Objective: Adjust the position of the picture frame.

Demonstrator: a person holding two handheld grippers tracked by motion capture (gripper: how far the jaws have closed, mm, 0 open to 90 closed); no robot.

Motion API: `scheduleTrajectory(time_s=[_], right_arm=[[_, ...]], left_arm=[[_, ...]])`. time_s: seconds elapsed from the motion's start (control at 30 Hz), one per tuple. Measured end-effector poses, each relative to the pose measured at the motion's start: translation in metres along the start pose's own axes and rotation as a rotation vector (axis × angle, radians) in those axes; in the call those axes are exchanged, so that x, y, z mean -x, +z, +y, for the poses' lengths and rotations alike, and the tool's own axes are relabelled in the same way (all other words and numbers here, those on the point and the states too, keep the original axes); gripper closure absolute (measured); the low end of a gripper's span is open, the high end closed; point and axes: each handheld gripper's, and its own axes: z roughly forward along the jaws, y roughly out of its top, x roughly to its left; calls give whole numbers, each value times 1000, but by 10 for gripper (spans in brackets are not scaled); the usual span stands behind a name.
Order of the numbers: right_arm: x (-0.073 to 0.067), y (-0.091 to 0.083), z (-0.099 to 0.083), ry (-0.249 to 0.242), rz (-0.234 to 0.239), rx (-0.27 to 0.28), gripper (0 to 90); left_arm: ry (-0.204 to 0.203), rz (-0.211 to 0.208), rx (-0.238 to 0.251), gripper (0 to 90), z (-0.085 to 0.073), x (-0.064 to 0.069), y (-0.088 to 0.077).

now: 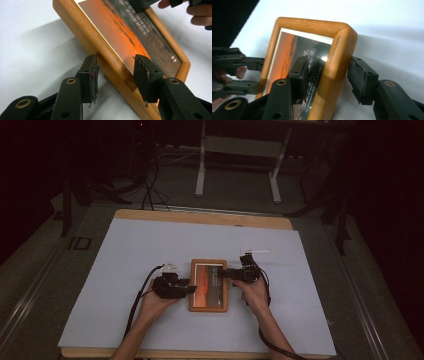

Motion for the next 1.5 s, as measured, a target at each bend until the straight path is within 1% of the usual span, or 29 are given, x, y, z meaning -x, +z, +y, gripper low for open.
scheduleTrajectory(time_s=[0.07,0.2,0.3,0.37,0.47,0.57,0.67,0.77,0.87,0.97,1.07,1.13,1.23,1.27,1.33,1.5], right_arm=[[2,1,-1,2,2,5,519],[1,0,-2,-1,-6,8,516],[0,-1,-3,-2,-11,10,516],[1,-1,-4,3,-10,12,516],[2,-1,-5,8,-3,18,518],[3,-2,-6,-1,3,15,514],[2,-2,-8,-23,0,22,495],[-1,-5,-12,-77,-32,36,497],[-5,-8,-15,-129,-70,34,489],[-6,-13,-15,-165,-104,42,487],[-5,-21,-17,-182,-113,58,479],[-4,-26,-19,-194,-139,69,481],[-2,-33,-19,-195,-156,87,474],[-3,-34,-19,-199,-173,92,473],[-4,-37,-19,-210,-195,100,484],[-13,-41,-18,-262,-219,106,498]], left_arm=[[4,11,3,548,1,1,0],[13,22,-1,546,1,2,1],[15,40,9,550,2,3,2],[21,42,12,553,3,3,3],[17,44,21,558,3,2,3],[19,44,23,558,3,2,3],[26,48,24,558,3,3,3],[31,45,32,558,3,3,1],[34,31,49,557,4,4,-2],[36,34,65,548,5,5,-6],[33,46,78,542,5,5,-11],[25,52,89,540,5,4,-13],[25,63,110,535,6,4,-18],[24,67,115,534,6,3,-19],[21,71,125,532,6,3,-22],[21,77,136,527,7,3,-27]])
